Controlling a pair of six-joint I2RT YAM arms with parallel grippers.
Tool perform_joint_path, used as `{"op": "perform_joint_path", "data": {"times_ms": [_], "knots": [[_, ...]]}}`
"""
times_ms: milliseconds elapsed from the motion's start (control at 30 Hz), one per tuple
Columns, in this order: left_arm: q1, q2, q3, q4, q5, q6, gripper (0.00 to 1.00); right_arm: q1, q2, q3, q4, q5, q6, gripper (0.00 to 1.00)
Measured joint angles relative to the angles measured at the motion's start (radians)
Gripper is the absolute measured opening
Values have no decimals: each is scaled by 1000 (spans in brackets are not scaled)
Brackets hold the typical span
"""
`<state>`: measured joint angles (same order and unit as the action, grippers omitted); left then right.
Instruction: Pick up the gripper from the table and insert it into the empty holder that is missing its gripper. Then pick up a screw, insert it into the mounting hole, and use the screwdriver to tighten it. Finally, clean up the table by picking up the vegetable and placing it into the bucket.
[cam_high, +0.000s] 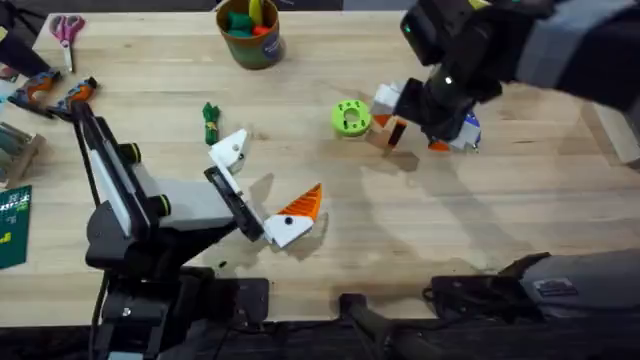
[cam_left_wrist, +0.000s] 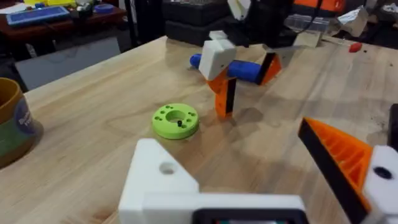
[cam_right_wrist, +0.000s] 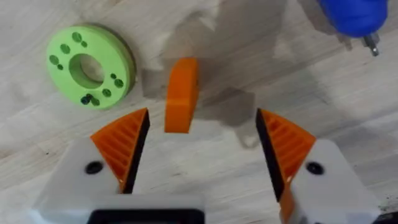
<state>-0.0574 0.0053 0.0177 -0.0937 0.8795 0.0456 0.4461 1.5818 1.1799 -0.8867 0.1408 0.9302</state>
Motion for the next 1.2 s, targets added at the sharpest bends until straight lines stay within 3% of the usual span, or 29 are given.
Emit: {"op": "perform_joint_path", "data": {"times_ms": [233,867,1100,1167,1200], "knots": [[0,0,0,0,0,0,985,0,145,182,-77,-7,-45,993],[0,0,0,0,0,0,985,-24,187,191,-115,-34,-1,974],[0,0,0,0,0,0,985,-24,187,191,-128,-34,5,806],[0,0,0,0,0,0,985,-24,187,191,-129,-35,9,660],[0,0,0,0,0,0,985,-24,187,191,-128,-35,7,537]]}}
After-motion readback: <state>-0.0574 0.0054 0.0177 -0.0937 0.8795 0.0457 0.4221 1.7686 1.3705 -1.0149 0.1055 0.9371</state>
